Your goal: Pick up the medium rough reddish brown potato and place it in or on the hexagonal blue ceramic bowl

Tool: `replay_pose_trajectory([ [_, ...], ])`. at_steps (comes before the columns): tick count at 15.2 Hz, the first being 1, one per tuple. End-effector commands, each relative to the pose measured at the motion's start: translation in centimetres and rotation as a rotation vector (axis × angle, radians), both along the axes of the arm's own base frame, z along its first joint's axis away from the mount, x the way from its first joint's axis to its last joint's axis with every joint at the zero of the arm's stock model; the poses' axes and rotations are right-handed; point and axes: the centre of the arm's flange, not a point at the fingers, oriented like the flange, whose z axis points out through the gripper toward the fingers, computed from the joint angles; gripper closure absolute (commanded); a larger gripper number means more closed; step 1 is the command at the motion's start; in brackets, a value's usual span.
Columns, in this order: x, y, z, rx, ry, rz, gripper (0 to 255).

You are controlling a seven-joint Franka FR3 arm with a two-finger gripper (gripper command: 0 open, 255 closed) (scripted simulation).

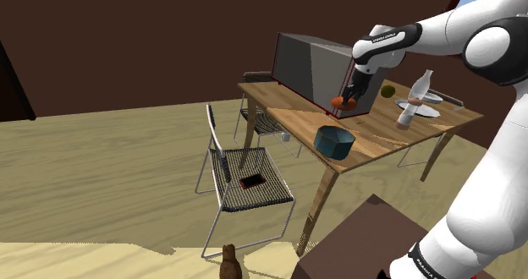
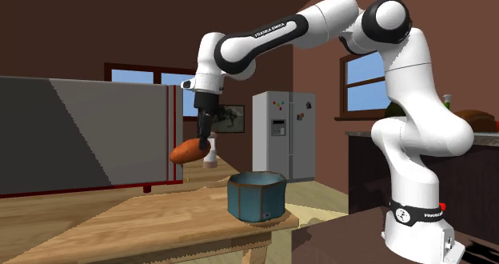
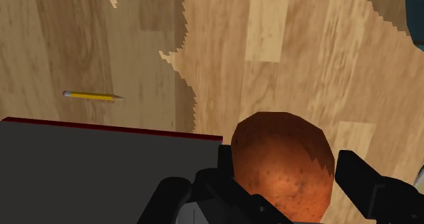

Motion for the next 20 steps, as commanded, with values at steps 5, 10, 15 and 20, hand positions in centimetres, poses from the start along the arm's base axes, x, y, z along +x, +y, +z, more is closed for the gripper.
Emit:
replay_pose_trajectory([
  [5, 0.0, 0.0, 3.2, 0.000, 0.000, 0.000, 255],
  [10, 0.0, 0.0, 5.6, 0.000, 0.000, 0.000, 255],
  [15, -3.2, 5.8, 6.1, 0.000, 0.000, 0.000, 255],
  [20, -6.4, 11.5, 6.6, 0.000, 0.000, 0.000, 255],
])
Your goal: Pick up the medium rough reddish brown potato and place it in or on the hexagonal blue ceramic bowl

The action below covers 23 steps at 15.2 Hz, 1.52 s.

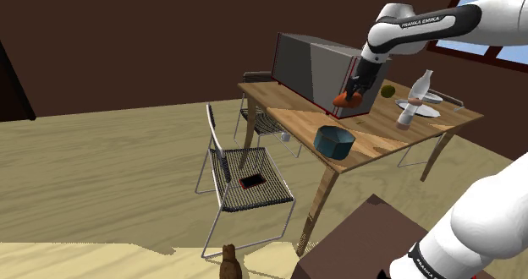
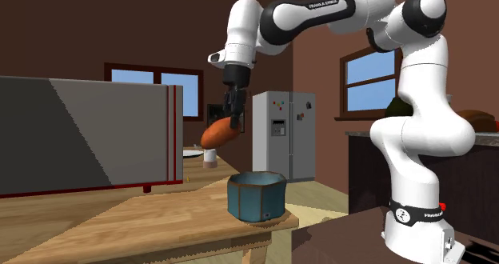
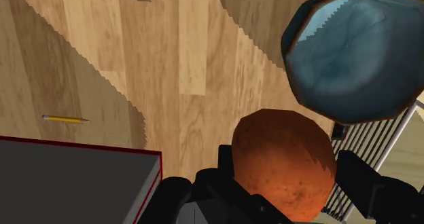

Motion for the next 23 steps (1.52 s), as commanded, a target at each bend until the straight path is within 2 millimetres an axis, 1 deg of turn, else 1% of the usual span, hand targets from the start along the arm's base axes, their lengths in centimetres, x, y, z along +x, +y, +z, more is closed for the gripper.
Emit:
replay_pose_trajectory([
  [1, -1.3, 2.3, 0.3, -0.001, 0.000, -0.001, 255],
  [8, -5.9, 10.5, 1.0, -0.001, 0.000, -0.001, 255],
  [23, -5.9, 10.5, -6.9, -0.001, 0.000, -0.001, 255],
])
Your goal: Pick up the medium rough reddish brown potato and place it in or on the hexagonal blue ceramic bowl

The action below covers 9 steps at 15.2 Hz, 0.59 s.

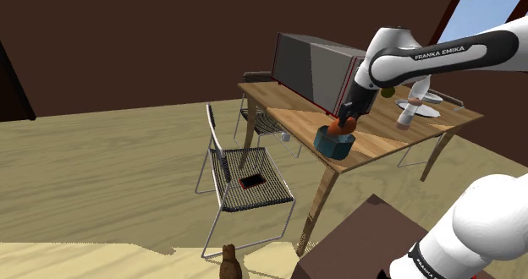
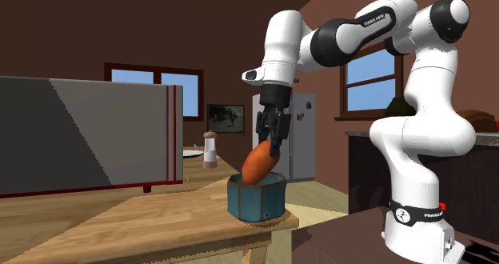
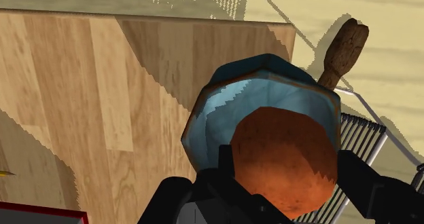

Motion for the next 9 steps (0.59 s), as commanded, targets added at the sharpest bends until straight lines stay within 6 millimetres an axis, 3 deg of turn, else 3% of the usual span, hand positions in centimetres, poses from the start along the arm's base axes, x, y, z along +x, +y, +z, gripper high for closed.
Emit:
replay_pose_trajectory([
  [1, -0.10, -0.02, -1.00, 0.000, -0.001, 0.000, 255],
  [9, -0.10, -0.02, -1.32, 0.000, -0.001, 0.000, 255],
])
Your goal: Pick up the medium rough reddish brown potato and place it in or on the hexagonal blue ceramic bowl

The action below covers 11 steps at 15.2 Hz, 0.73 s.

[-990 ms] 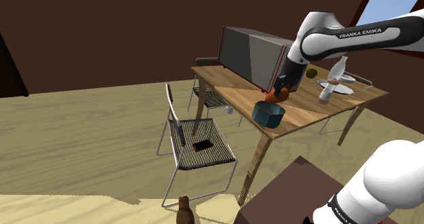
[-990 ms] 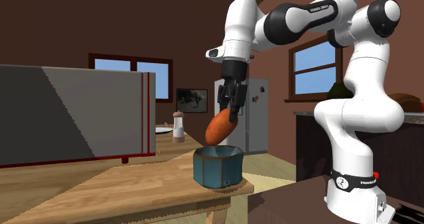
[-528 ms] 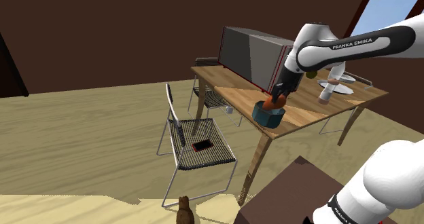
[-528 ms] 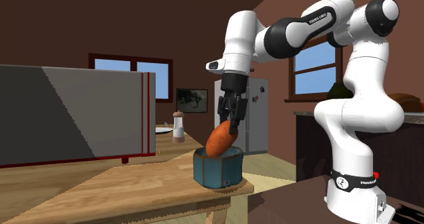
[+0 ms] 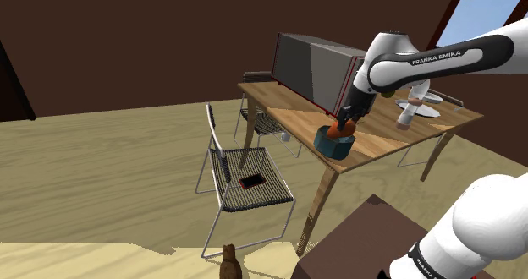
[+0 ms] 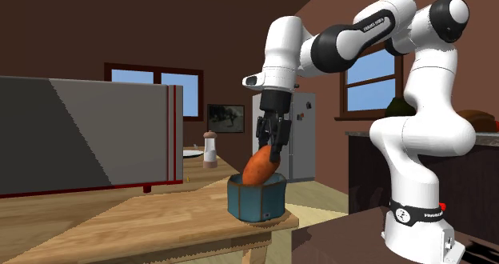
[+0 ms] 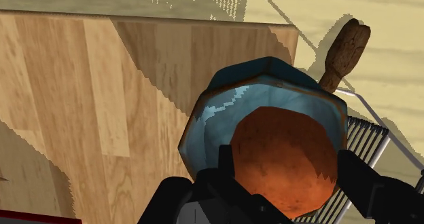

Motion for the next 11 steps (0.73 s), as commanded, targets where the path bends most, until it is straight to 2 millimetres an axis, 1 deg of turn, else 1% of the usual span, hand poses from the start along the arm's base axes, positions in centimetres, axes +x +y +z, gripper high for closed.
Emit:
replay_pose_trajectory([
  [1, 0.0, 0.0, 0.0, 0.000, 0.000, 0.000, 0],
  [6, 0.0, 0.0, 0.0, 0.000, 0.000, 0.000, 0],
  [9, -0.4, 0.3, 3.9, 0.000, 0.000, 0.000, 0],
  [10, -0.6, 0.4, 5.0, 0.000, 0.000, 0.000, 0],
  [11, -0.6, 0.4, 5.0, 0.000, 0.000, 0.000, 0],
])
